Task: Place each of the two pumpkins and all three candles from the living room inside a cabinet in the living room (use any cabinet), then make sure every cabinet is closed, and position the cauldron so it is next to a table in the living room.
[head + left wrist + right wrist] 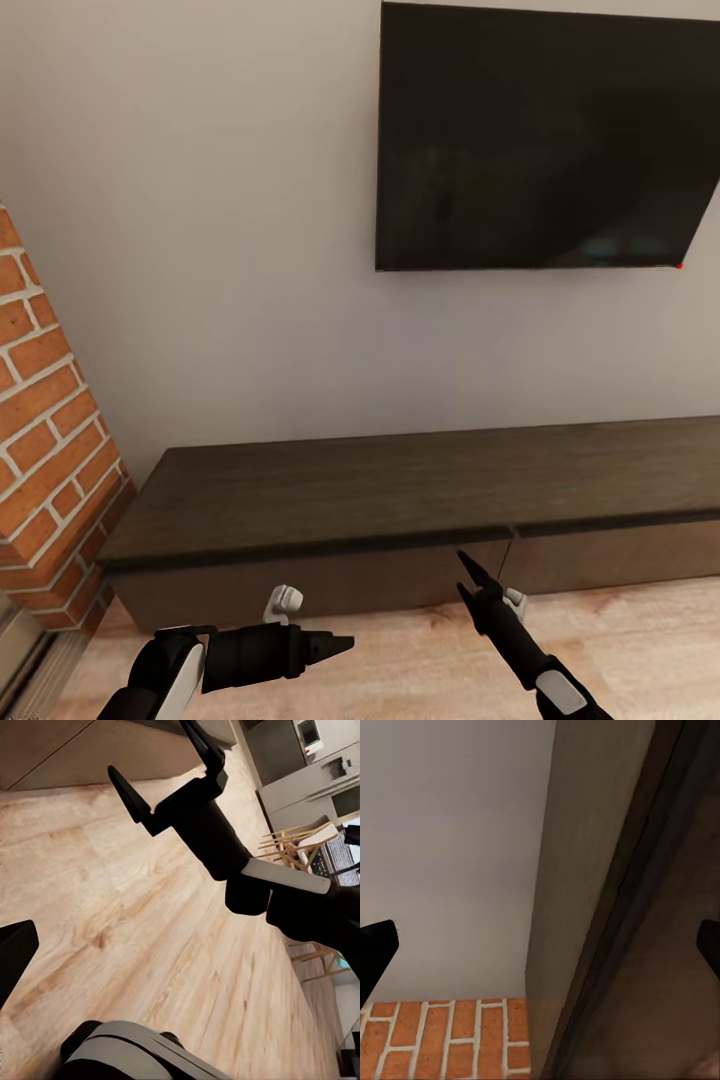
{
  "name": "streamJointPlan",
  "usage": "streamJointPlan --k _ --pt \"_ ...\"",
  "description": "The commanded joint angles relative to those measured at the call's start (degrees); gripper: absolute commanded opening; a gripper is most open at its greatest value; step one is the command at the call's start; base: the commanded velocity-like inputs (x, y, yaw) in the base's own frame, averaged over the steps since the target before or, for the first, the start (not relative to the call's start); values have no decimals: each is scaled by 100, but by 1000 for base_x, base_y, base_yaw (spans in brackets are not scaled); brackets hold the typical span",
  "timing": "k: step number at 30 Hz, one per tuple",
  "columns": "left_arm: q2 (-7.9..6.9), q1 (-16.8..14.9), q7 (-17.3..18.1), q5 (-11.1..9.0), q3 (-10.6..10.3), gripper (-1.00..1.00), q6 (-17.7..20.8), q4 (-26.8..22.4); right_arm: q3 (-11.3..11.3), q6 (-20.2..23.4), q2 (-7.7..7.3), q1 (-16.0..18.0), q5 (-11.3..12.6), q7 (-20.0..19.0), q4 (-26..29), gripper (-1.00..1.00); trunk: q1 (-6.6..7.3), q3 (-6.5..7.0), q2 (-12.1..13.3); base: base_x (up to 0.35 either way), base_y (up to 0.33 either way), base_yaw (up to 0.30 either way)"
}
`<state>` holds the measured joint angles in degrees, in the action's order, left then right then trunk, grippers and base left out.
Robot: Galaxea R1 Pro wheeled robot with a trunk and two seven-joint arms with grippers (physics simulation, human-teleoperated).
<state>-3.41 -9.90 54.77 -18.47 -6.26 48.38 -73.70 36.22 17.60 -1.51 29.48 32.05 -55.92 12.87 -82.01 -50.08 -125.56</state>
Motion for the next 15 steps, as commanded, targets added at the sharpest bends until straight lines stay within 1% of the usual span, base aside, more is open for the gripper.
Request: streamJointPlan --k 1,9,10,13,15 --pt "-5 -3 -3 -28 -7 100 31 -4 -2 83 -5 3 46 -38 -3 100 -22 -24 -44 0 0 0" --pt "-3 -3 -7 -26 -7 100 31 0 -1 167 -15 5 47 -201 10 100 -197 -167 -365 0 0 0" --pt "-2 -3 -8 -26 -7 100 31 1 -1 169 -15 5 47 -253 12 100 -219 -185 -405 0 0 0" --pt "-2 -3 -9 -25 -12 100 28 4 -1 172 -18 5 41 -630 14 100 -285 -239 -525 0 0 0" --pt "-2 -3 -10 -25 -10 100 26 7 -1 173 -21 5 40 -730 14 100 -329 -275 -605 0 0 0"
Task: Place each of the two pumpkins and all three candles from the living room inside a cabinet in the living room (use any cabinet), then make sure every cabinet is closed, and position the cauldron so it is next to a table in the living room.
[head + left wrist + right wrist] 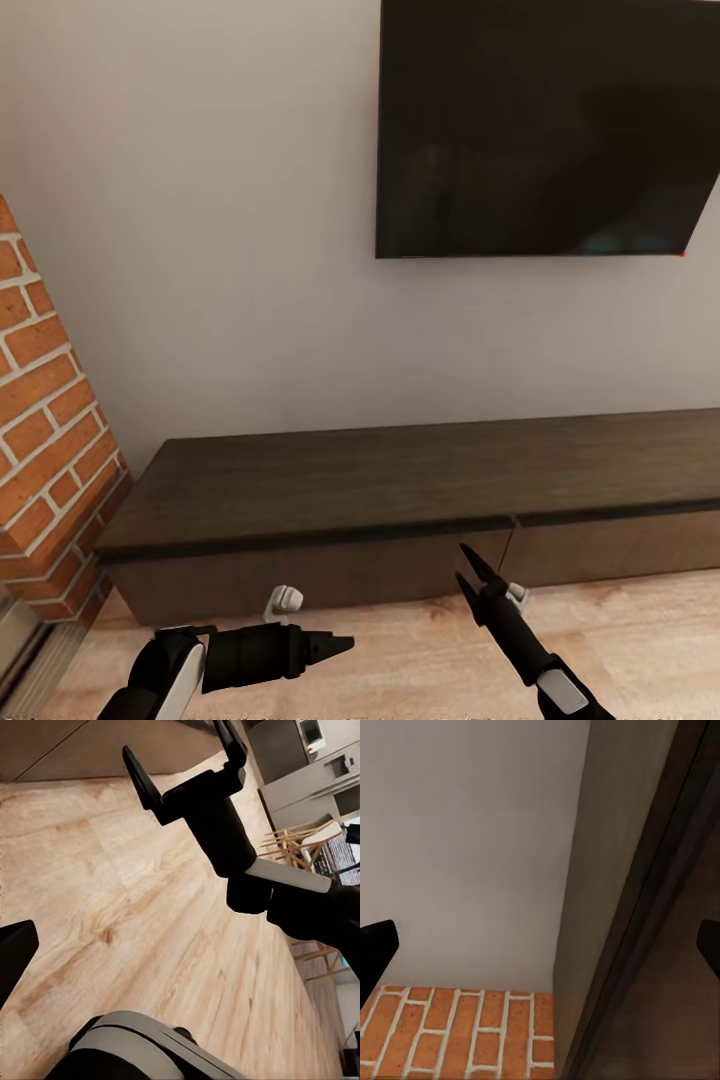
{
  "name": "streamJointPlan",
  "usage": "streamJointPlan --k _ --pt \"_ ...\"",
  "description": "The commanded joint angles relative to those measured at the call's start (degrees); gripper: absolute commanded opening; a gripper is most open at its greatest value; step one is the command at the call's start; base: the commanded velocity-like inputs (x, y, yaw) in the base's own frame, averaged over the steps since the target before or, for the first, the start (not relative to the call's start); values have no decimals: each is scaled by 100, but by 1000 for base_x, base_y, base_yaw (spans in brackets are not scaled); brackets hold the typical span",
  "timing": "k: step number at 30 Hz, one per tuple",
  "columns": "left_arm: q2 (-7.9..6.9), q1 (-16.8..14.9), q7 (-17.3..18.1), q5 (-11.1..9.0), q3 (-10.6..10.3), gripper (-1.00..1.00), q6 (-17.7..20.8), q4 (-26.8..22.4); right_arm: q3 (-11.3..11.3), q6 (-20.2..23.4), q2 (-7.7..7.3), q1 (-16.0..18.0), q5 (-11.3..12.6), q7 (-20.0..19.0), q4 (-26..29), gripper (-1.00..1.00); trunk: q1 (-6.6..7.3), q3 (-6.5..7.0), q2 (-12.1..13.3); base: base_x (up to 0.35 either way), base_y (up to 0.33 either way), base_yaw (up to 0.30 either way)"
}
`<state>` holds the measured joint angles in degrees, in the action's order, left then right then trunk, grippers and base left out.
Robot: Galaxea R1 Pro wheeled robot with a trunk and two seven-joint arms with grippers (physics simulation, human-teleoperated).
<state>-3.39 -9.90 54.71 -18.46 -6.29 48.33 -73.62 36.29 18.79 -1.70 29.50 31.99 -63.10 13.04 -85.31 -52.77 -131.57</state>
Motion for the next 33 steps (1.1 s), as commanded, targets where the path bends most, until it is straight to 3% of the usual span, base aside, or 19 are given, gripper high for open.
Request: streamJointPlan --k 1,9,29,33 --pt "-4 -3 -4 -27 -6 100 30 0 -8 54 -1 3 46 -48 -2 100 -21 -24 -44 0 0 0" --pt "-4 -3 -4 -27 -11 100 28 -10 -8 55 -8 3 46 -313 5 100 -197 -167 -365 0 0 0" --pt "-4 -3 -4 -22 -21 100 27 -22 1 77 -103 3 53 -404 -4 100 -636 -526 -1167 0 0 0" --pt "-4 -3 -4 -19 -21 100 27 -21 1 90 -103 3 53 -616 -4 100 -647 -615 -1172 0 0 0"
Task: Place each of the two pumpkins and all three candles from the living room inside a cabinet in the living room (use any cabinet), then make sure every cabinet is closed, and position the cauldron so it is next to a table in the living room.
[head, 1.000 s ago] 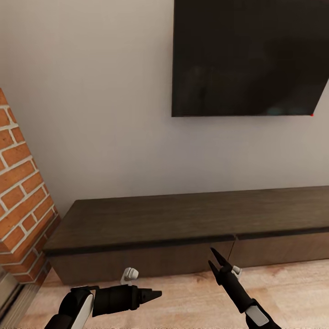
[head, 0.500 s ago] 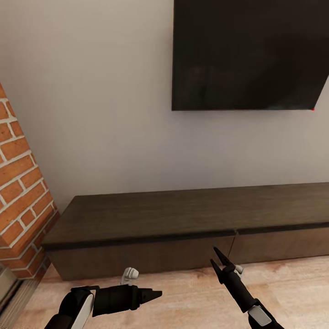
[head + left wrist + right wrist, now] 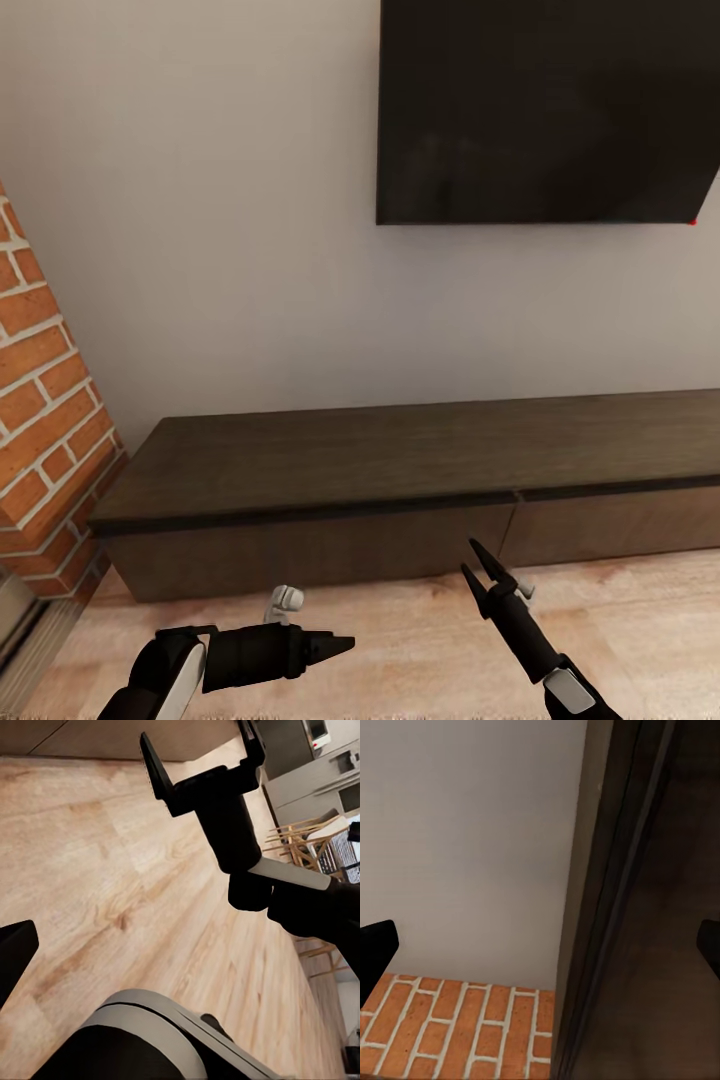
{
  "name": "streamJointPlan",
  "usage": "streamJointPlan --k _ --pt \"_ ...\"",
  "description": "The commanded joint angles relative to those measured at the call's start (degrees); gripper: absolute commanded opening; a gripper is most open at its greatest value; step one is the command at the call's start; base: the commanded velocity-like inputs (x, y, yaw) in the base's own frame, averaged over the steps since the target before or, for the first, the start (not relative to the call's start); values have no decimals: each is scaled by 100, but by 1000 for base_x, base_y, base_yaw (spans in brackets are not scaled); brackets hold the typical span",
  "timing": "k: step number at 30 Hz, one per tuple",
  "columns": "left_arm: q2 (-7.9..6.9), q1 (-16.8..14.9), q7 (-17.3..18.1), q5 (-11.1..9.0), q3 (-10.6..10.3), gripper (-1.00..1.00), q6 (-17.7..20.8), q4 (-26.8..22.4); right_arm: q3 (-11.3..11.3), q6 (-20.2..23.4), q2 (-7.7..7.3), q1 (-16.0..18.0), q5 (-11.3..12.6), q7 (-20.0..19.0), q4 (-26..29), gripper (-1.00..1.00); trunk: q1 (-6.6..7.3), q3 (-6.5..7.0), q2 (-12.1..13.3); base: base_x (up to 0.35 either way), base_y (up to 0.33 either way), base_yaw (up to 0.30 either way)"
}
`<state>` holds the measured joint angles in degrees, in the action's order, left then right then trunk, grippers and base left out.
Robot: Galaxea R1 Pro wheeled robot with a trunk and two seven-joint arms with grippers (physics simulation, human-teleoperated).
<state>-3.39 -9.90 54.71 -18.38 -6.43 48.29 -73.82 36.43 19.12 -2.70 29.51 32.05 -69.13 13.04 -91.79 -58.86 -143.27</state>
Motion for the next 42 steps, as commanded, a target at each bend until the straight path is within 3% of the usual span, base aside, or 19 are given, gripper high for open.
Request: streamJointPlan --k 1,12,25,42 --pt "-4 -3 -4 -26 -7 100 31 -1 -13 60 -2 2 47 -47 -4 100 -1 -28 -4 0 0 0" --pt "-4 -3 -3 -27 -7 100 31 -1 -13 74 -2 2 47 -184 -11 100 -29 -272 -19 0 0 0" --pt "-4 -3 0 -30 -7 100 31 -4 -13 74 -2 2 47 -181 -12 100 -29 -272 -19 7 0 0" --pt "-4 -3 -4 -25 -11 100 31 0 -13 74 -2 2 47 -153 -12 100 -29 -272 -19 165 0 0"
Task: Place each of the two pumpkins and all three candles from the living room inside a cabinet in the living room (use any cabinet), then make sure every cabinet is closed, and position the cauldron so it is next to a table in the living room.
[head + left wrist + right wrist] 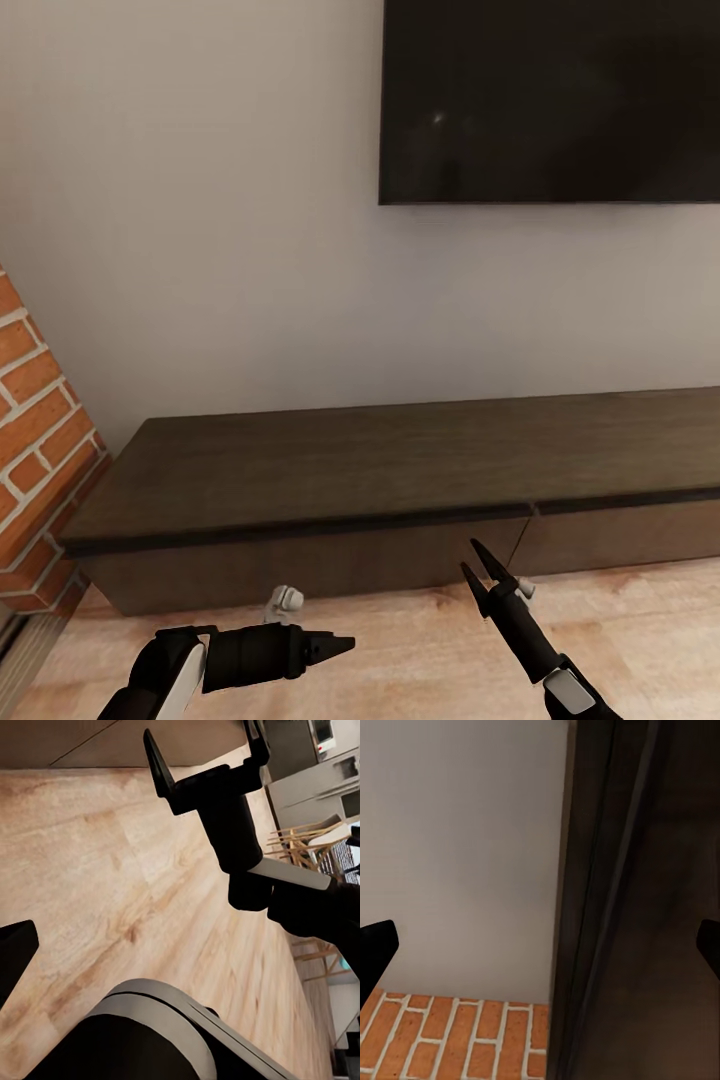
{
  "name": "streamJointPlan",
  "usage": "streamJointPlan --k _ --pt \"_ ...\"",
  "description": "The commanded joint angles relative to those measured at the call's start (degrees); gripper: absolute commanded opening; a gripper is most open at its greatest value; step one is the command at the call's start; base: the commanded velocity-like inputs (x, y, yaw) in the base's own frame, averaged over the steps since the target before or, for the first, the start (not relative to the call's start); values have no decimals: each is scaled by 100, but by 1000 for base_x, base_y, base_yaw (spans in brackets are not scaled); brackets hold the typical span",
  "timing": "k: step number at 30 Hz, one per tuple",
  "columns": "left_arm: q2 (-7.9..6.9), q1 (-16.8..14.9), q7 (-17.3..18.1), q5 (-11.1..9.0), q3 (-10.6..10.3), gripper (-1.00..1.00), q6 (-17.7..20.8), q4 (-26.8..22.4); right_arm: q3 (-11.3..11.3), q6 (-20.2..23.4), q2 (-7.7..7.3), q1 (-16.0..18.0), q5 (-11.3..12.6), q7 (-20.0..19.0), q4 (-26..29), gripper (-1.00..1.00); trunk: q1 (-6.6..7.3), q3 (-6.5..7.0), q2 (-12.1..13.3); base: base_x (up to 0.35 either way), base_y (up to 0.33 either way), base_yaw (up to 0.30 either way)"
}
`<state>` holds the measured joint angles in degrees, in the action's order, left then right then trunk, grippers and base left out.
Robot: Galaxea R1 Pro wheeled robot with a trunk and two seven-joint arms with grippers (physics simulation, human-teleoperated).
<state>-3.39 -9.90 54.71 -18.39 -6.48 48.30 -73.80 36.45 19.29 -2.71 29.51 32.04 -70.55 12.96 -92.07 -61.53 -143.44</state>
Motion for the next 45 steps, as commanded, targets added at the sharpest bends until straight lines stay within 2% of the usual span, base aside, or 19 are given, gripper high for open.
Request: streamJointPlan --k 1,16,20,26,28,42,45 --pt "-4 -3 -5 -22 -9 100 30 -2 -15 57 -2 2 47 -8 -4 100 -2 -5 -2 202 0 0" --pt "-4 -3 -4 -24 -3 100 30 -11 -15 57 -2 2 47 -7 -4 100 -2 -5 -2 37 0 0" --pt "-4 -3 -4 -25 -3 100 30 -11 -15 57 -2 2 47 -10 -4 100 -12 -94 -7 1 0 0" --pt "-4 -3 -4 -25 -3 100 30 -11 -15 57 -2 2 47 -11 -4 100 -12 -94 -7 0 0 0" --pt "-4 -3 -4 -25 -3 100 30 -11 -15 57 -2 2 47 -11 -4 100 -17 -138 -10 0 0 0" --pt "-4 -3 -4 -25 -3 100 30 -11 -15 57 -2 2 47 -4 -4 100 -17 -138 -10 0 0 0" --pt "-4 -3 -4 -25 -3 100 30 -11 -15 57 -2 2 47 -4 -4 100 -25 -204 -14 0 0 0"
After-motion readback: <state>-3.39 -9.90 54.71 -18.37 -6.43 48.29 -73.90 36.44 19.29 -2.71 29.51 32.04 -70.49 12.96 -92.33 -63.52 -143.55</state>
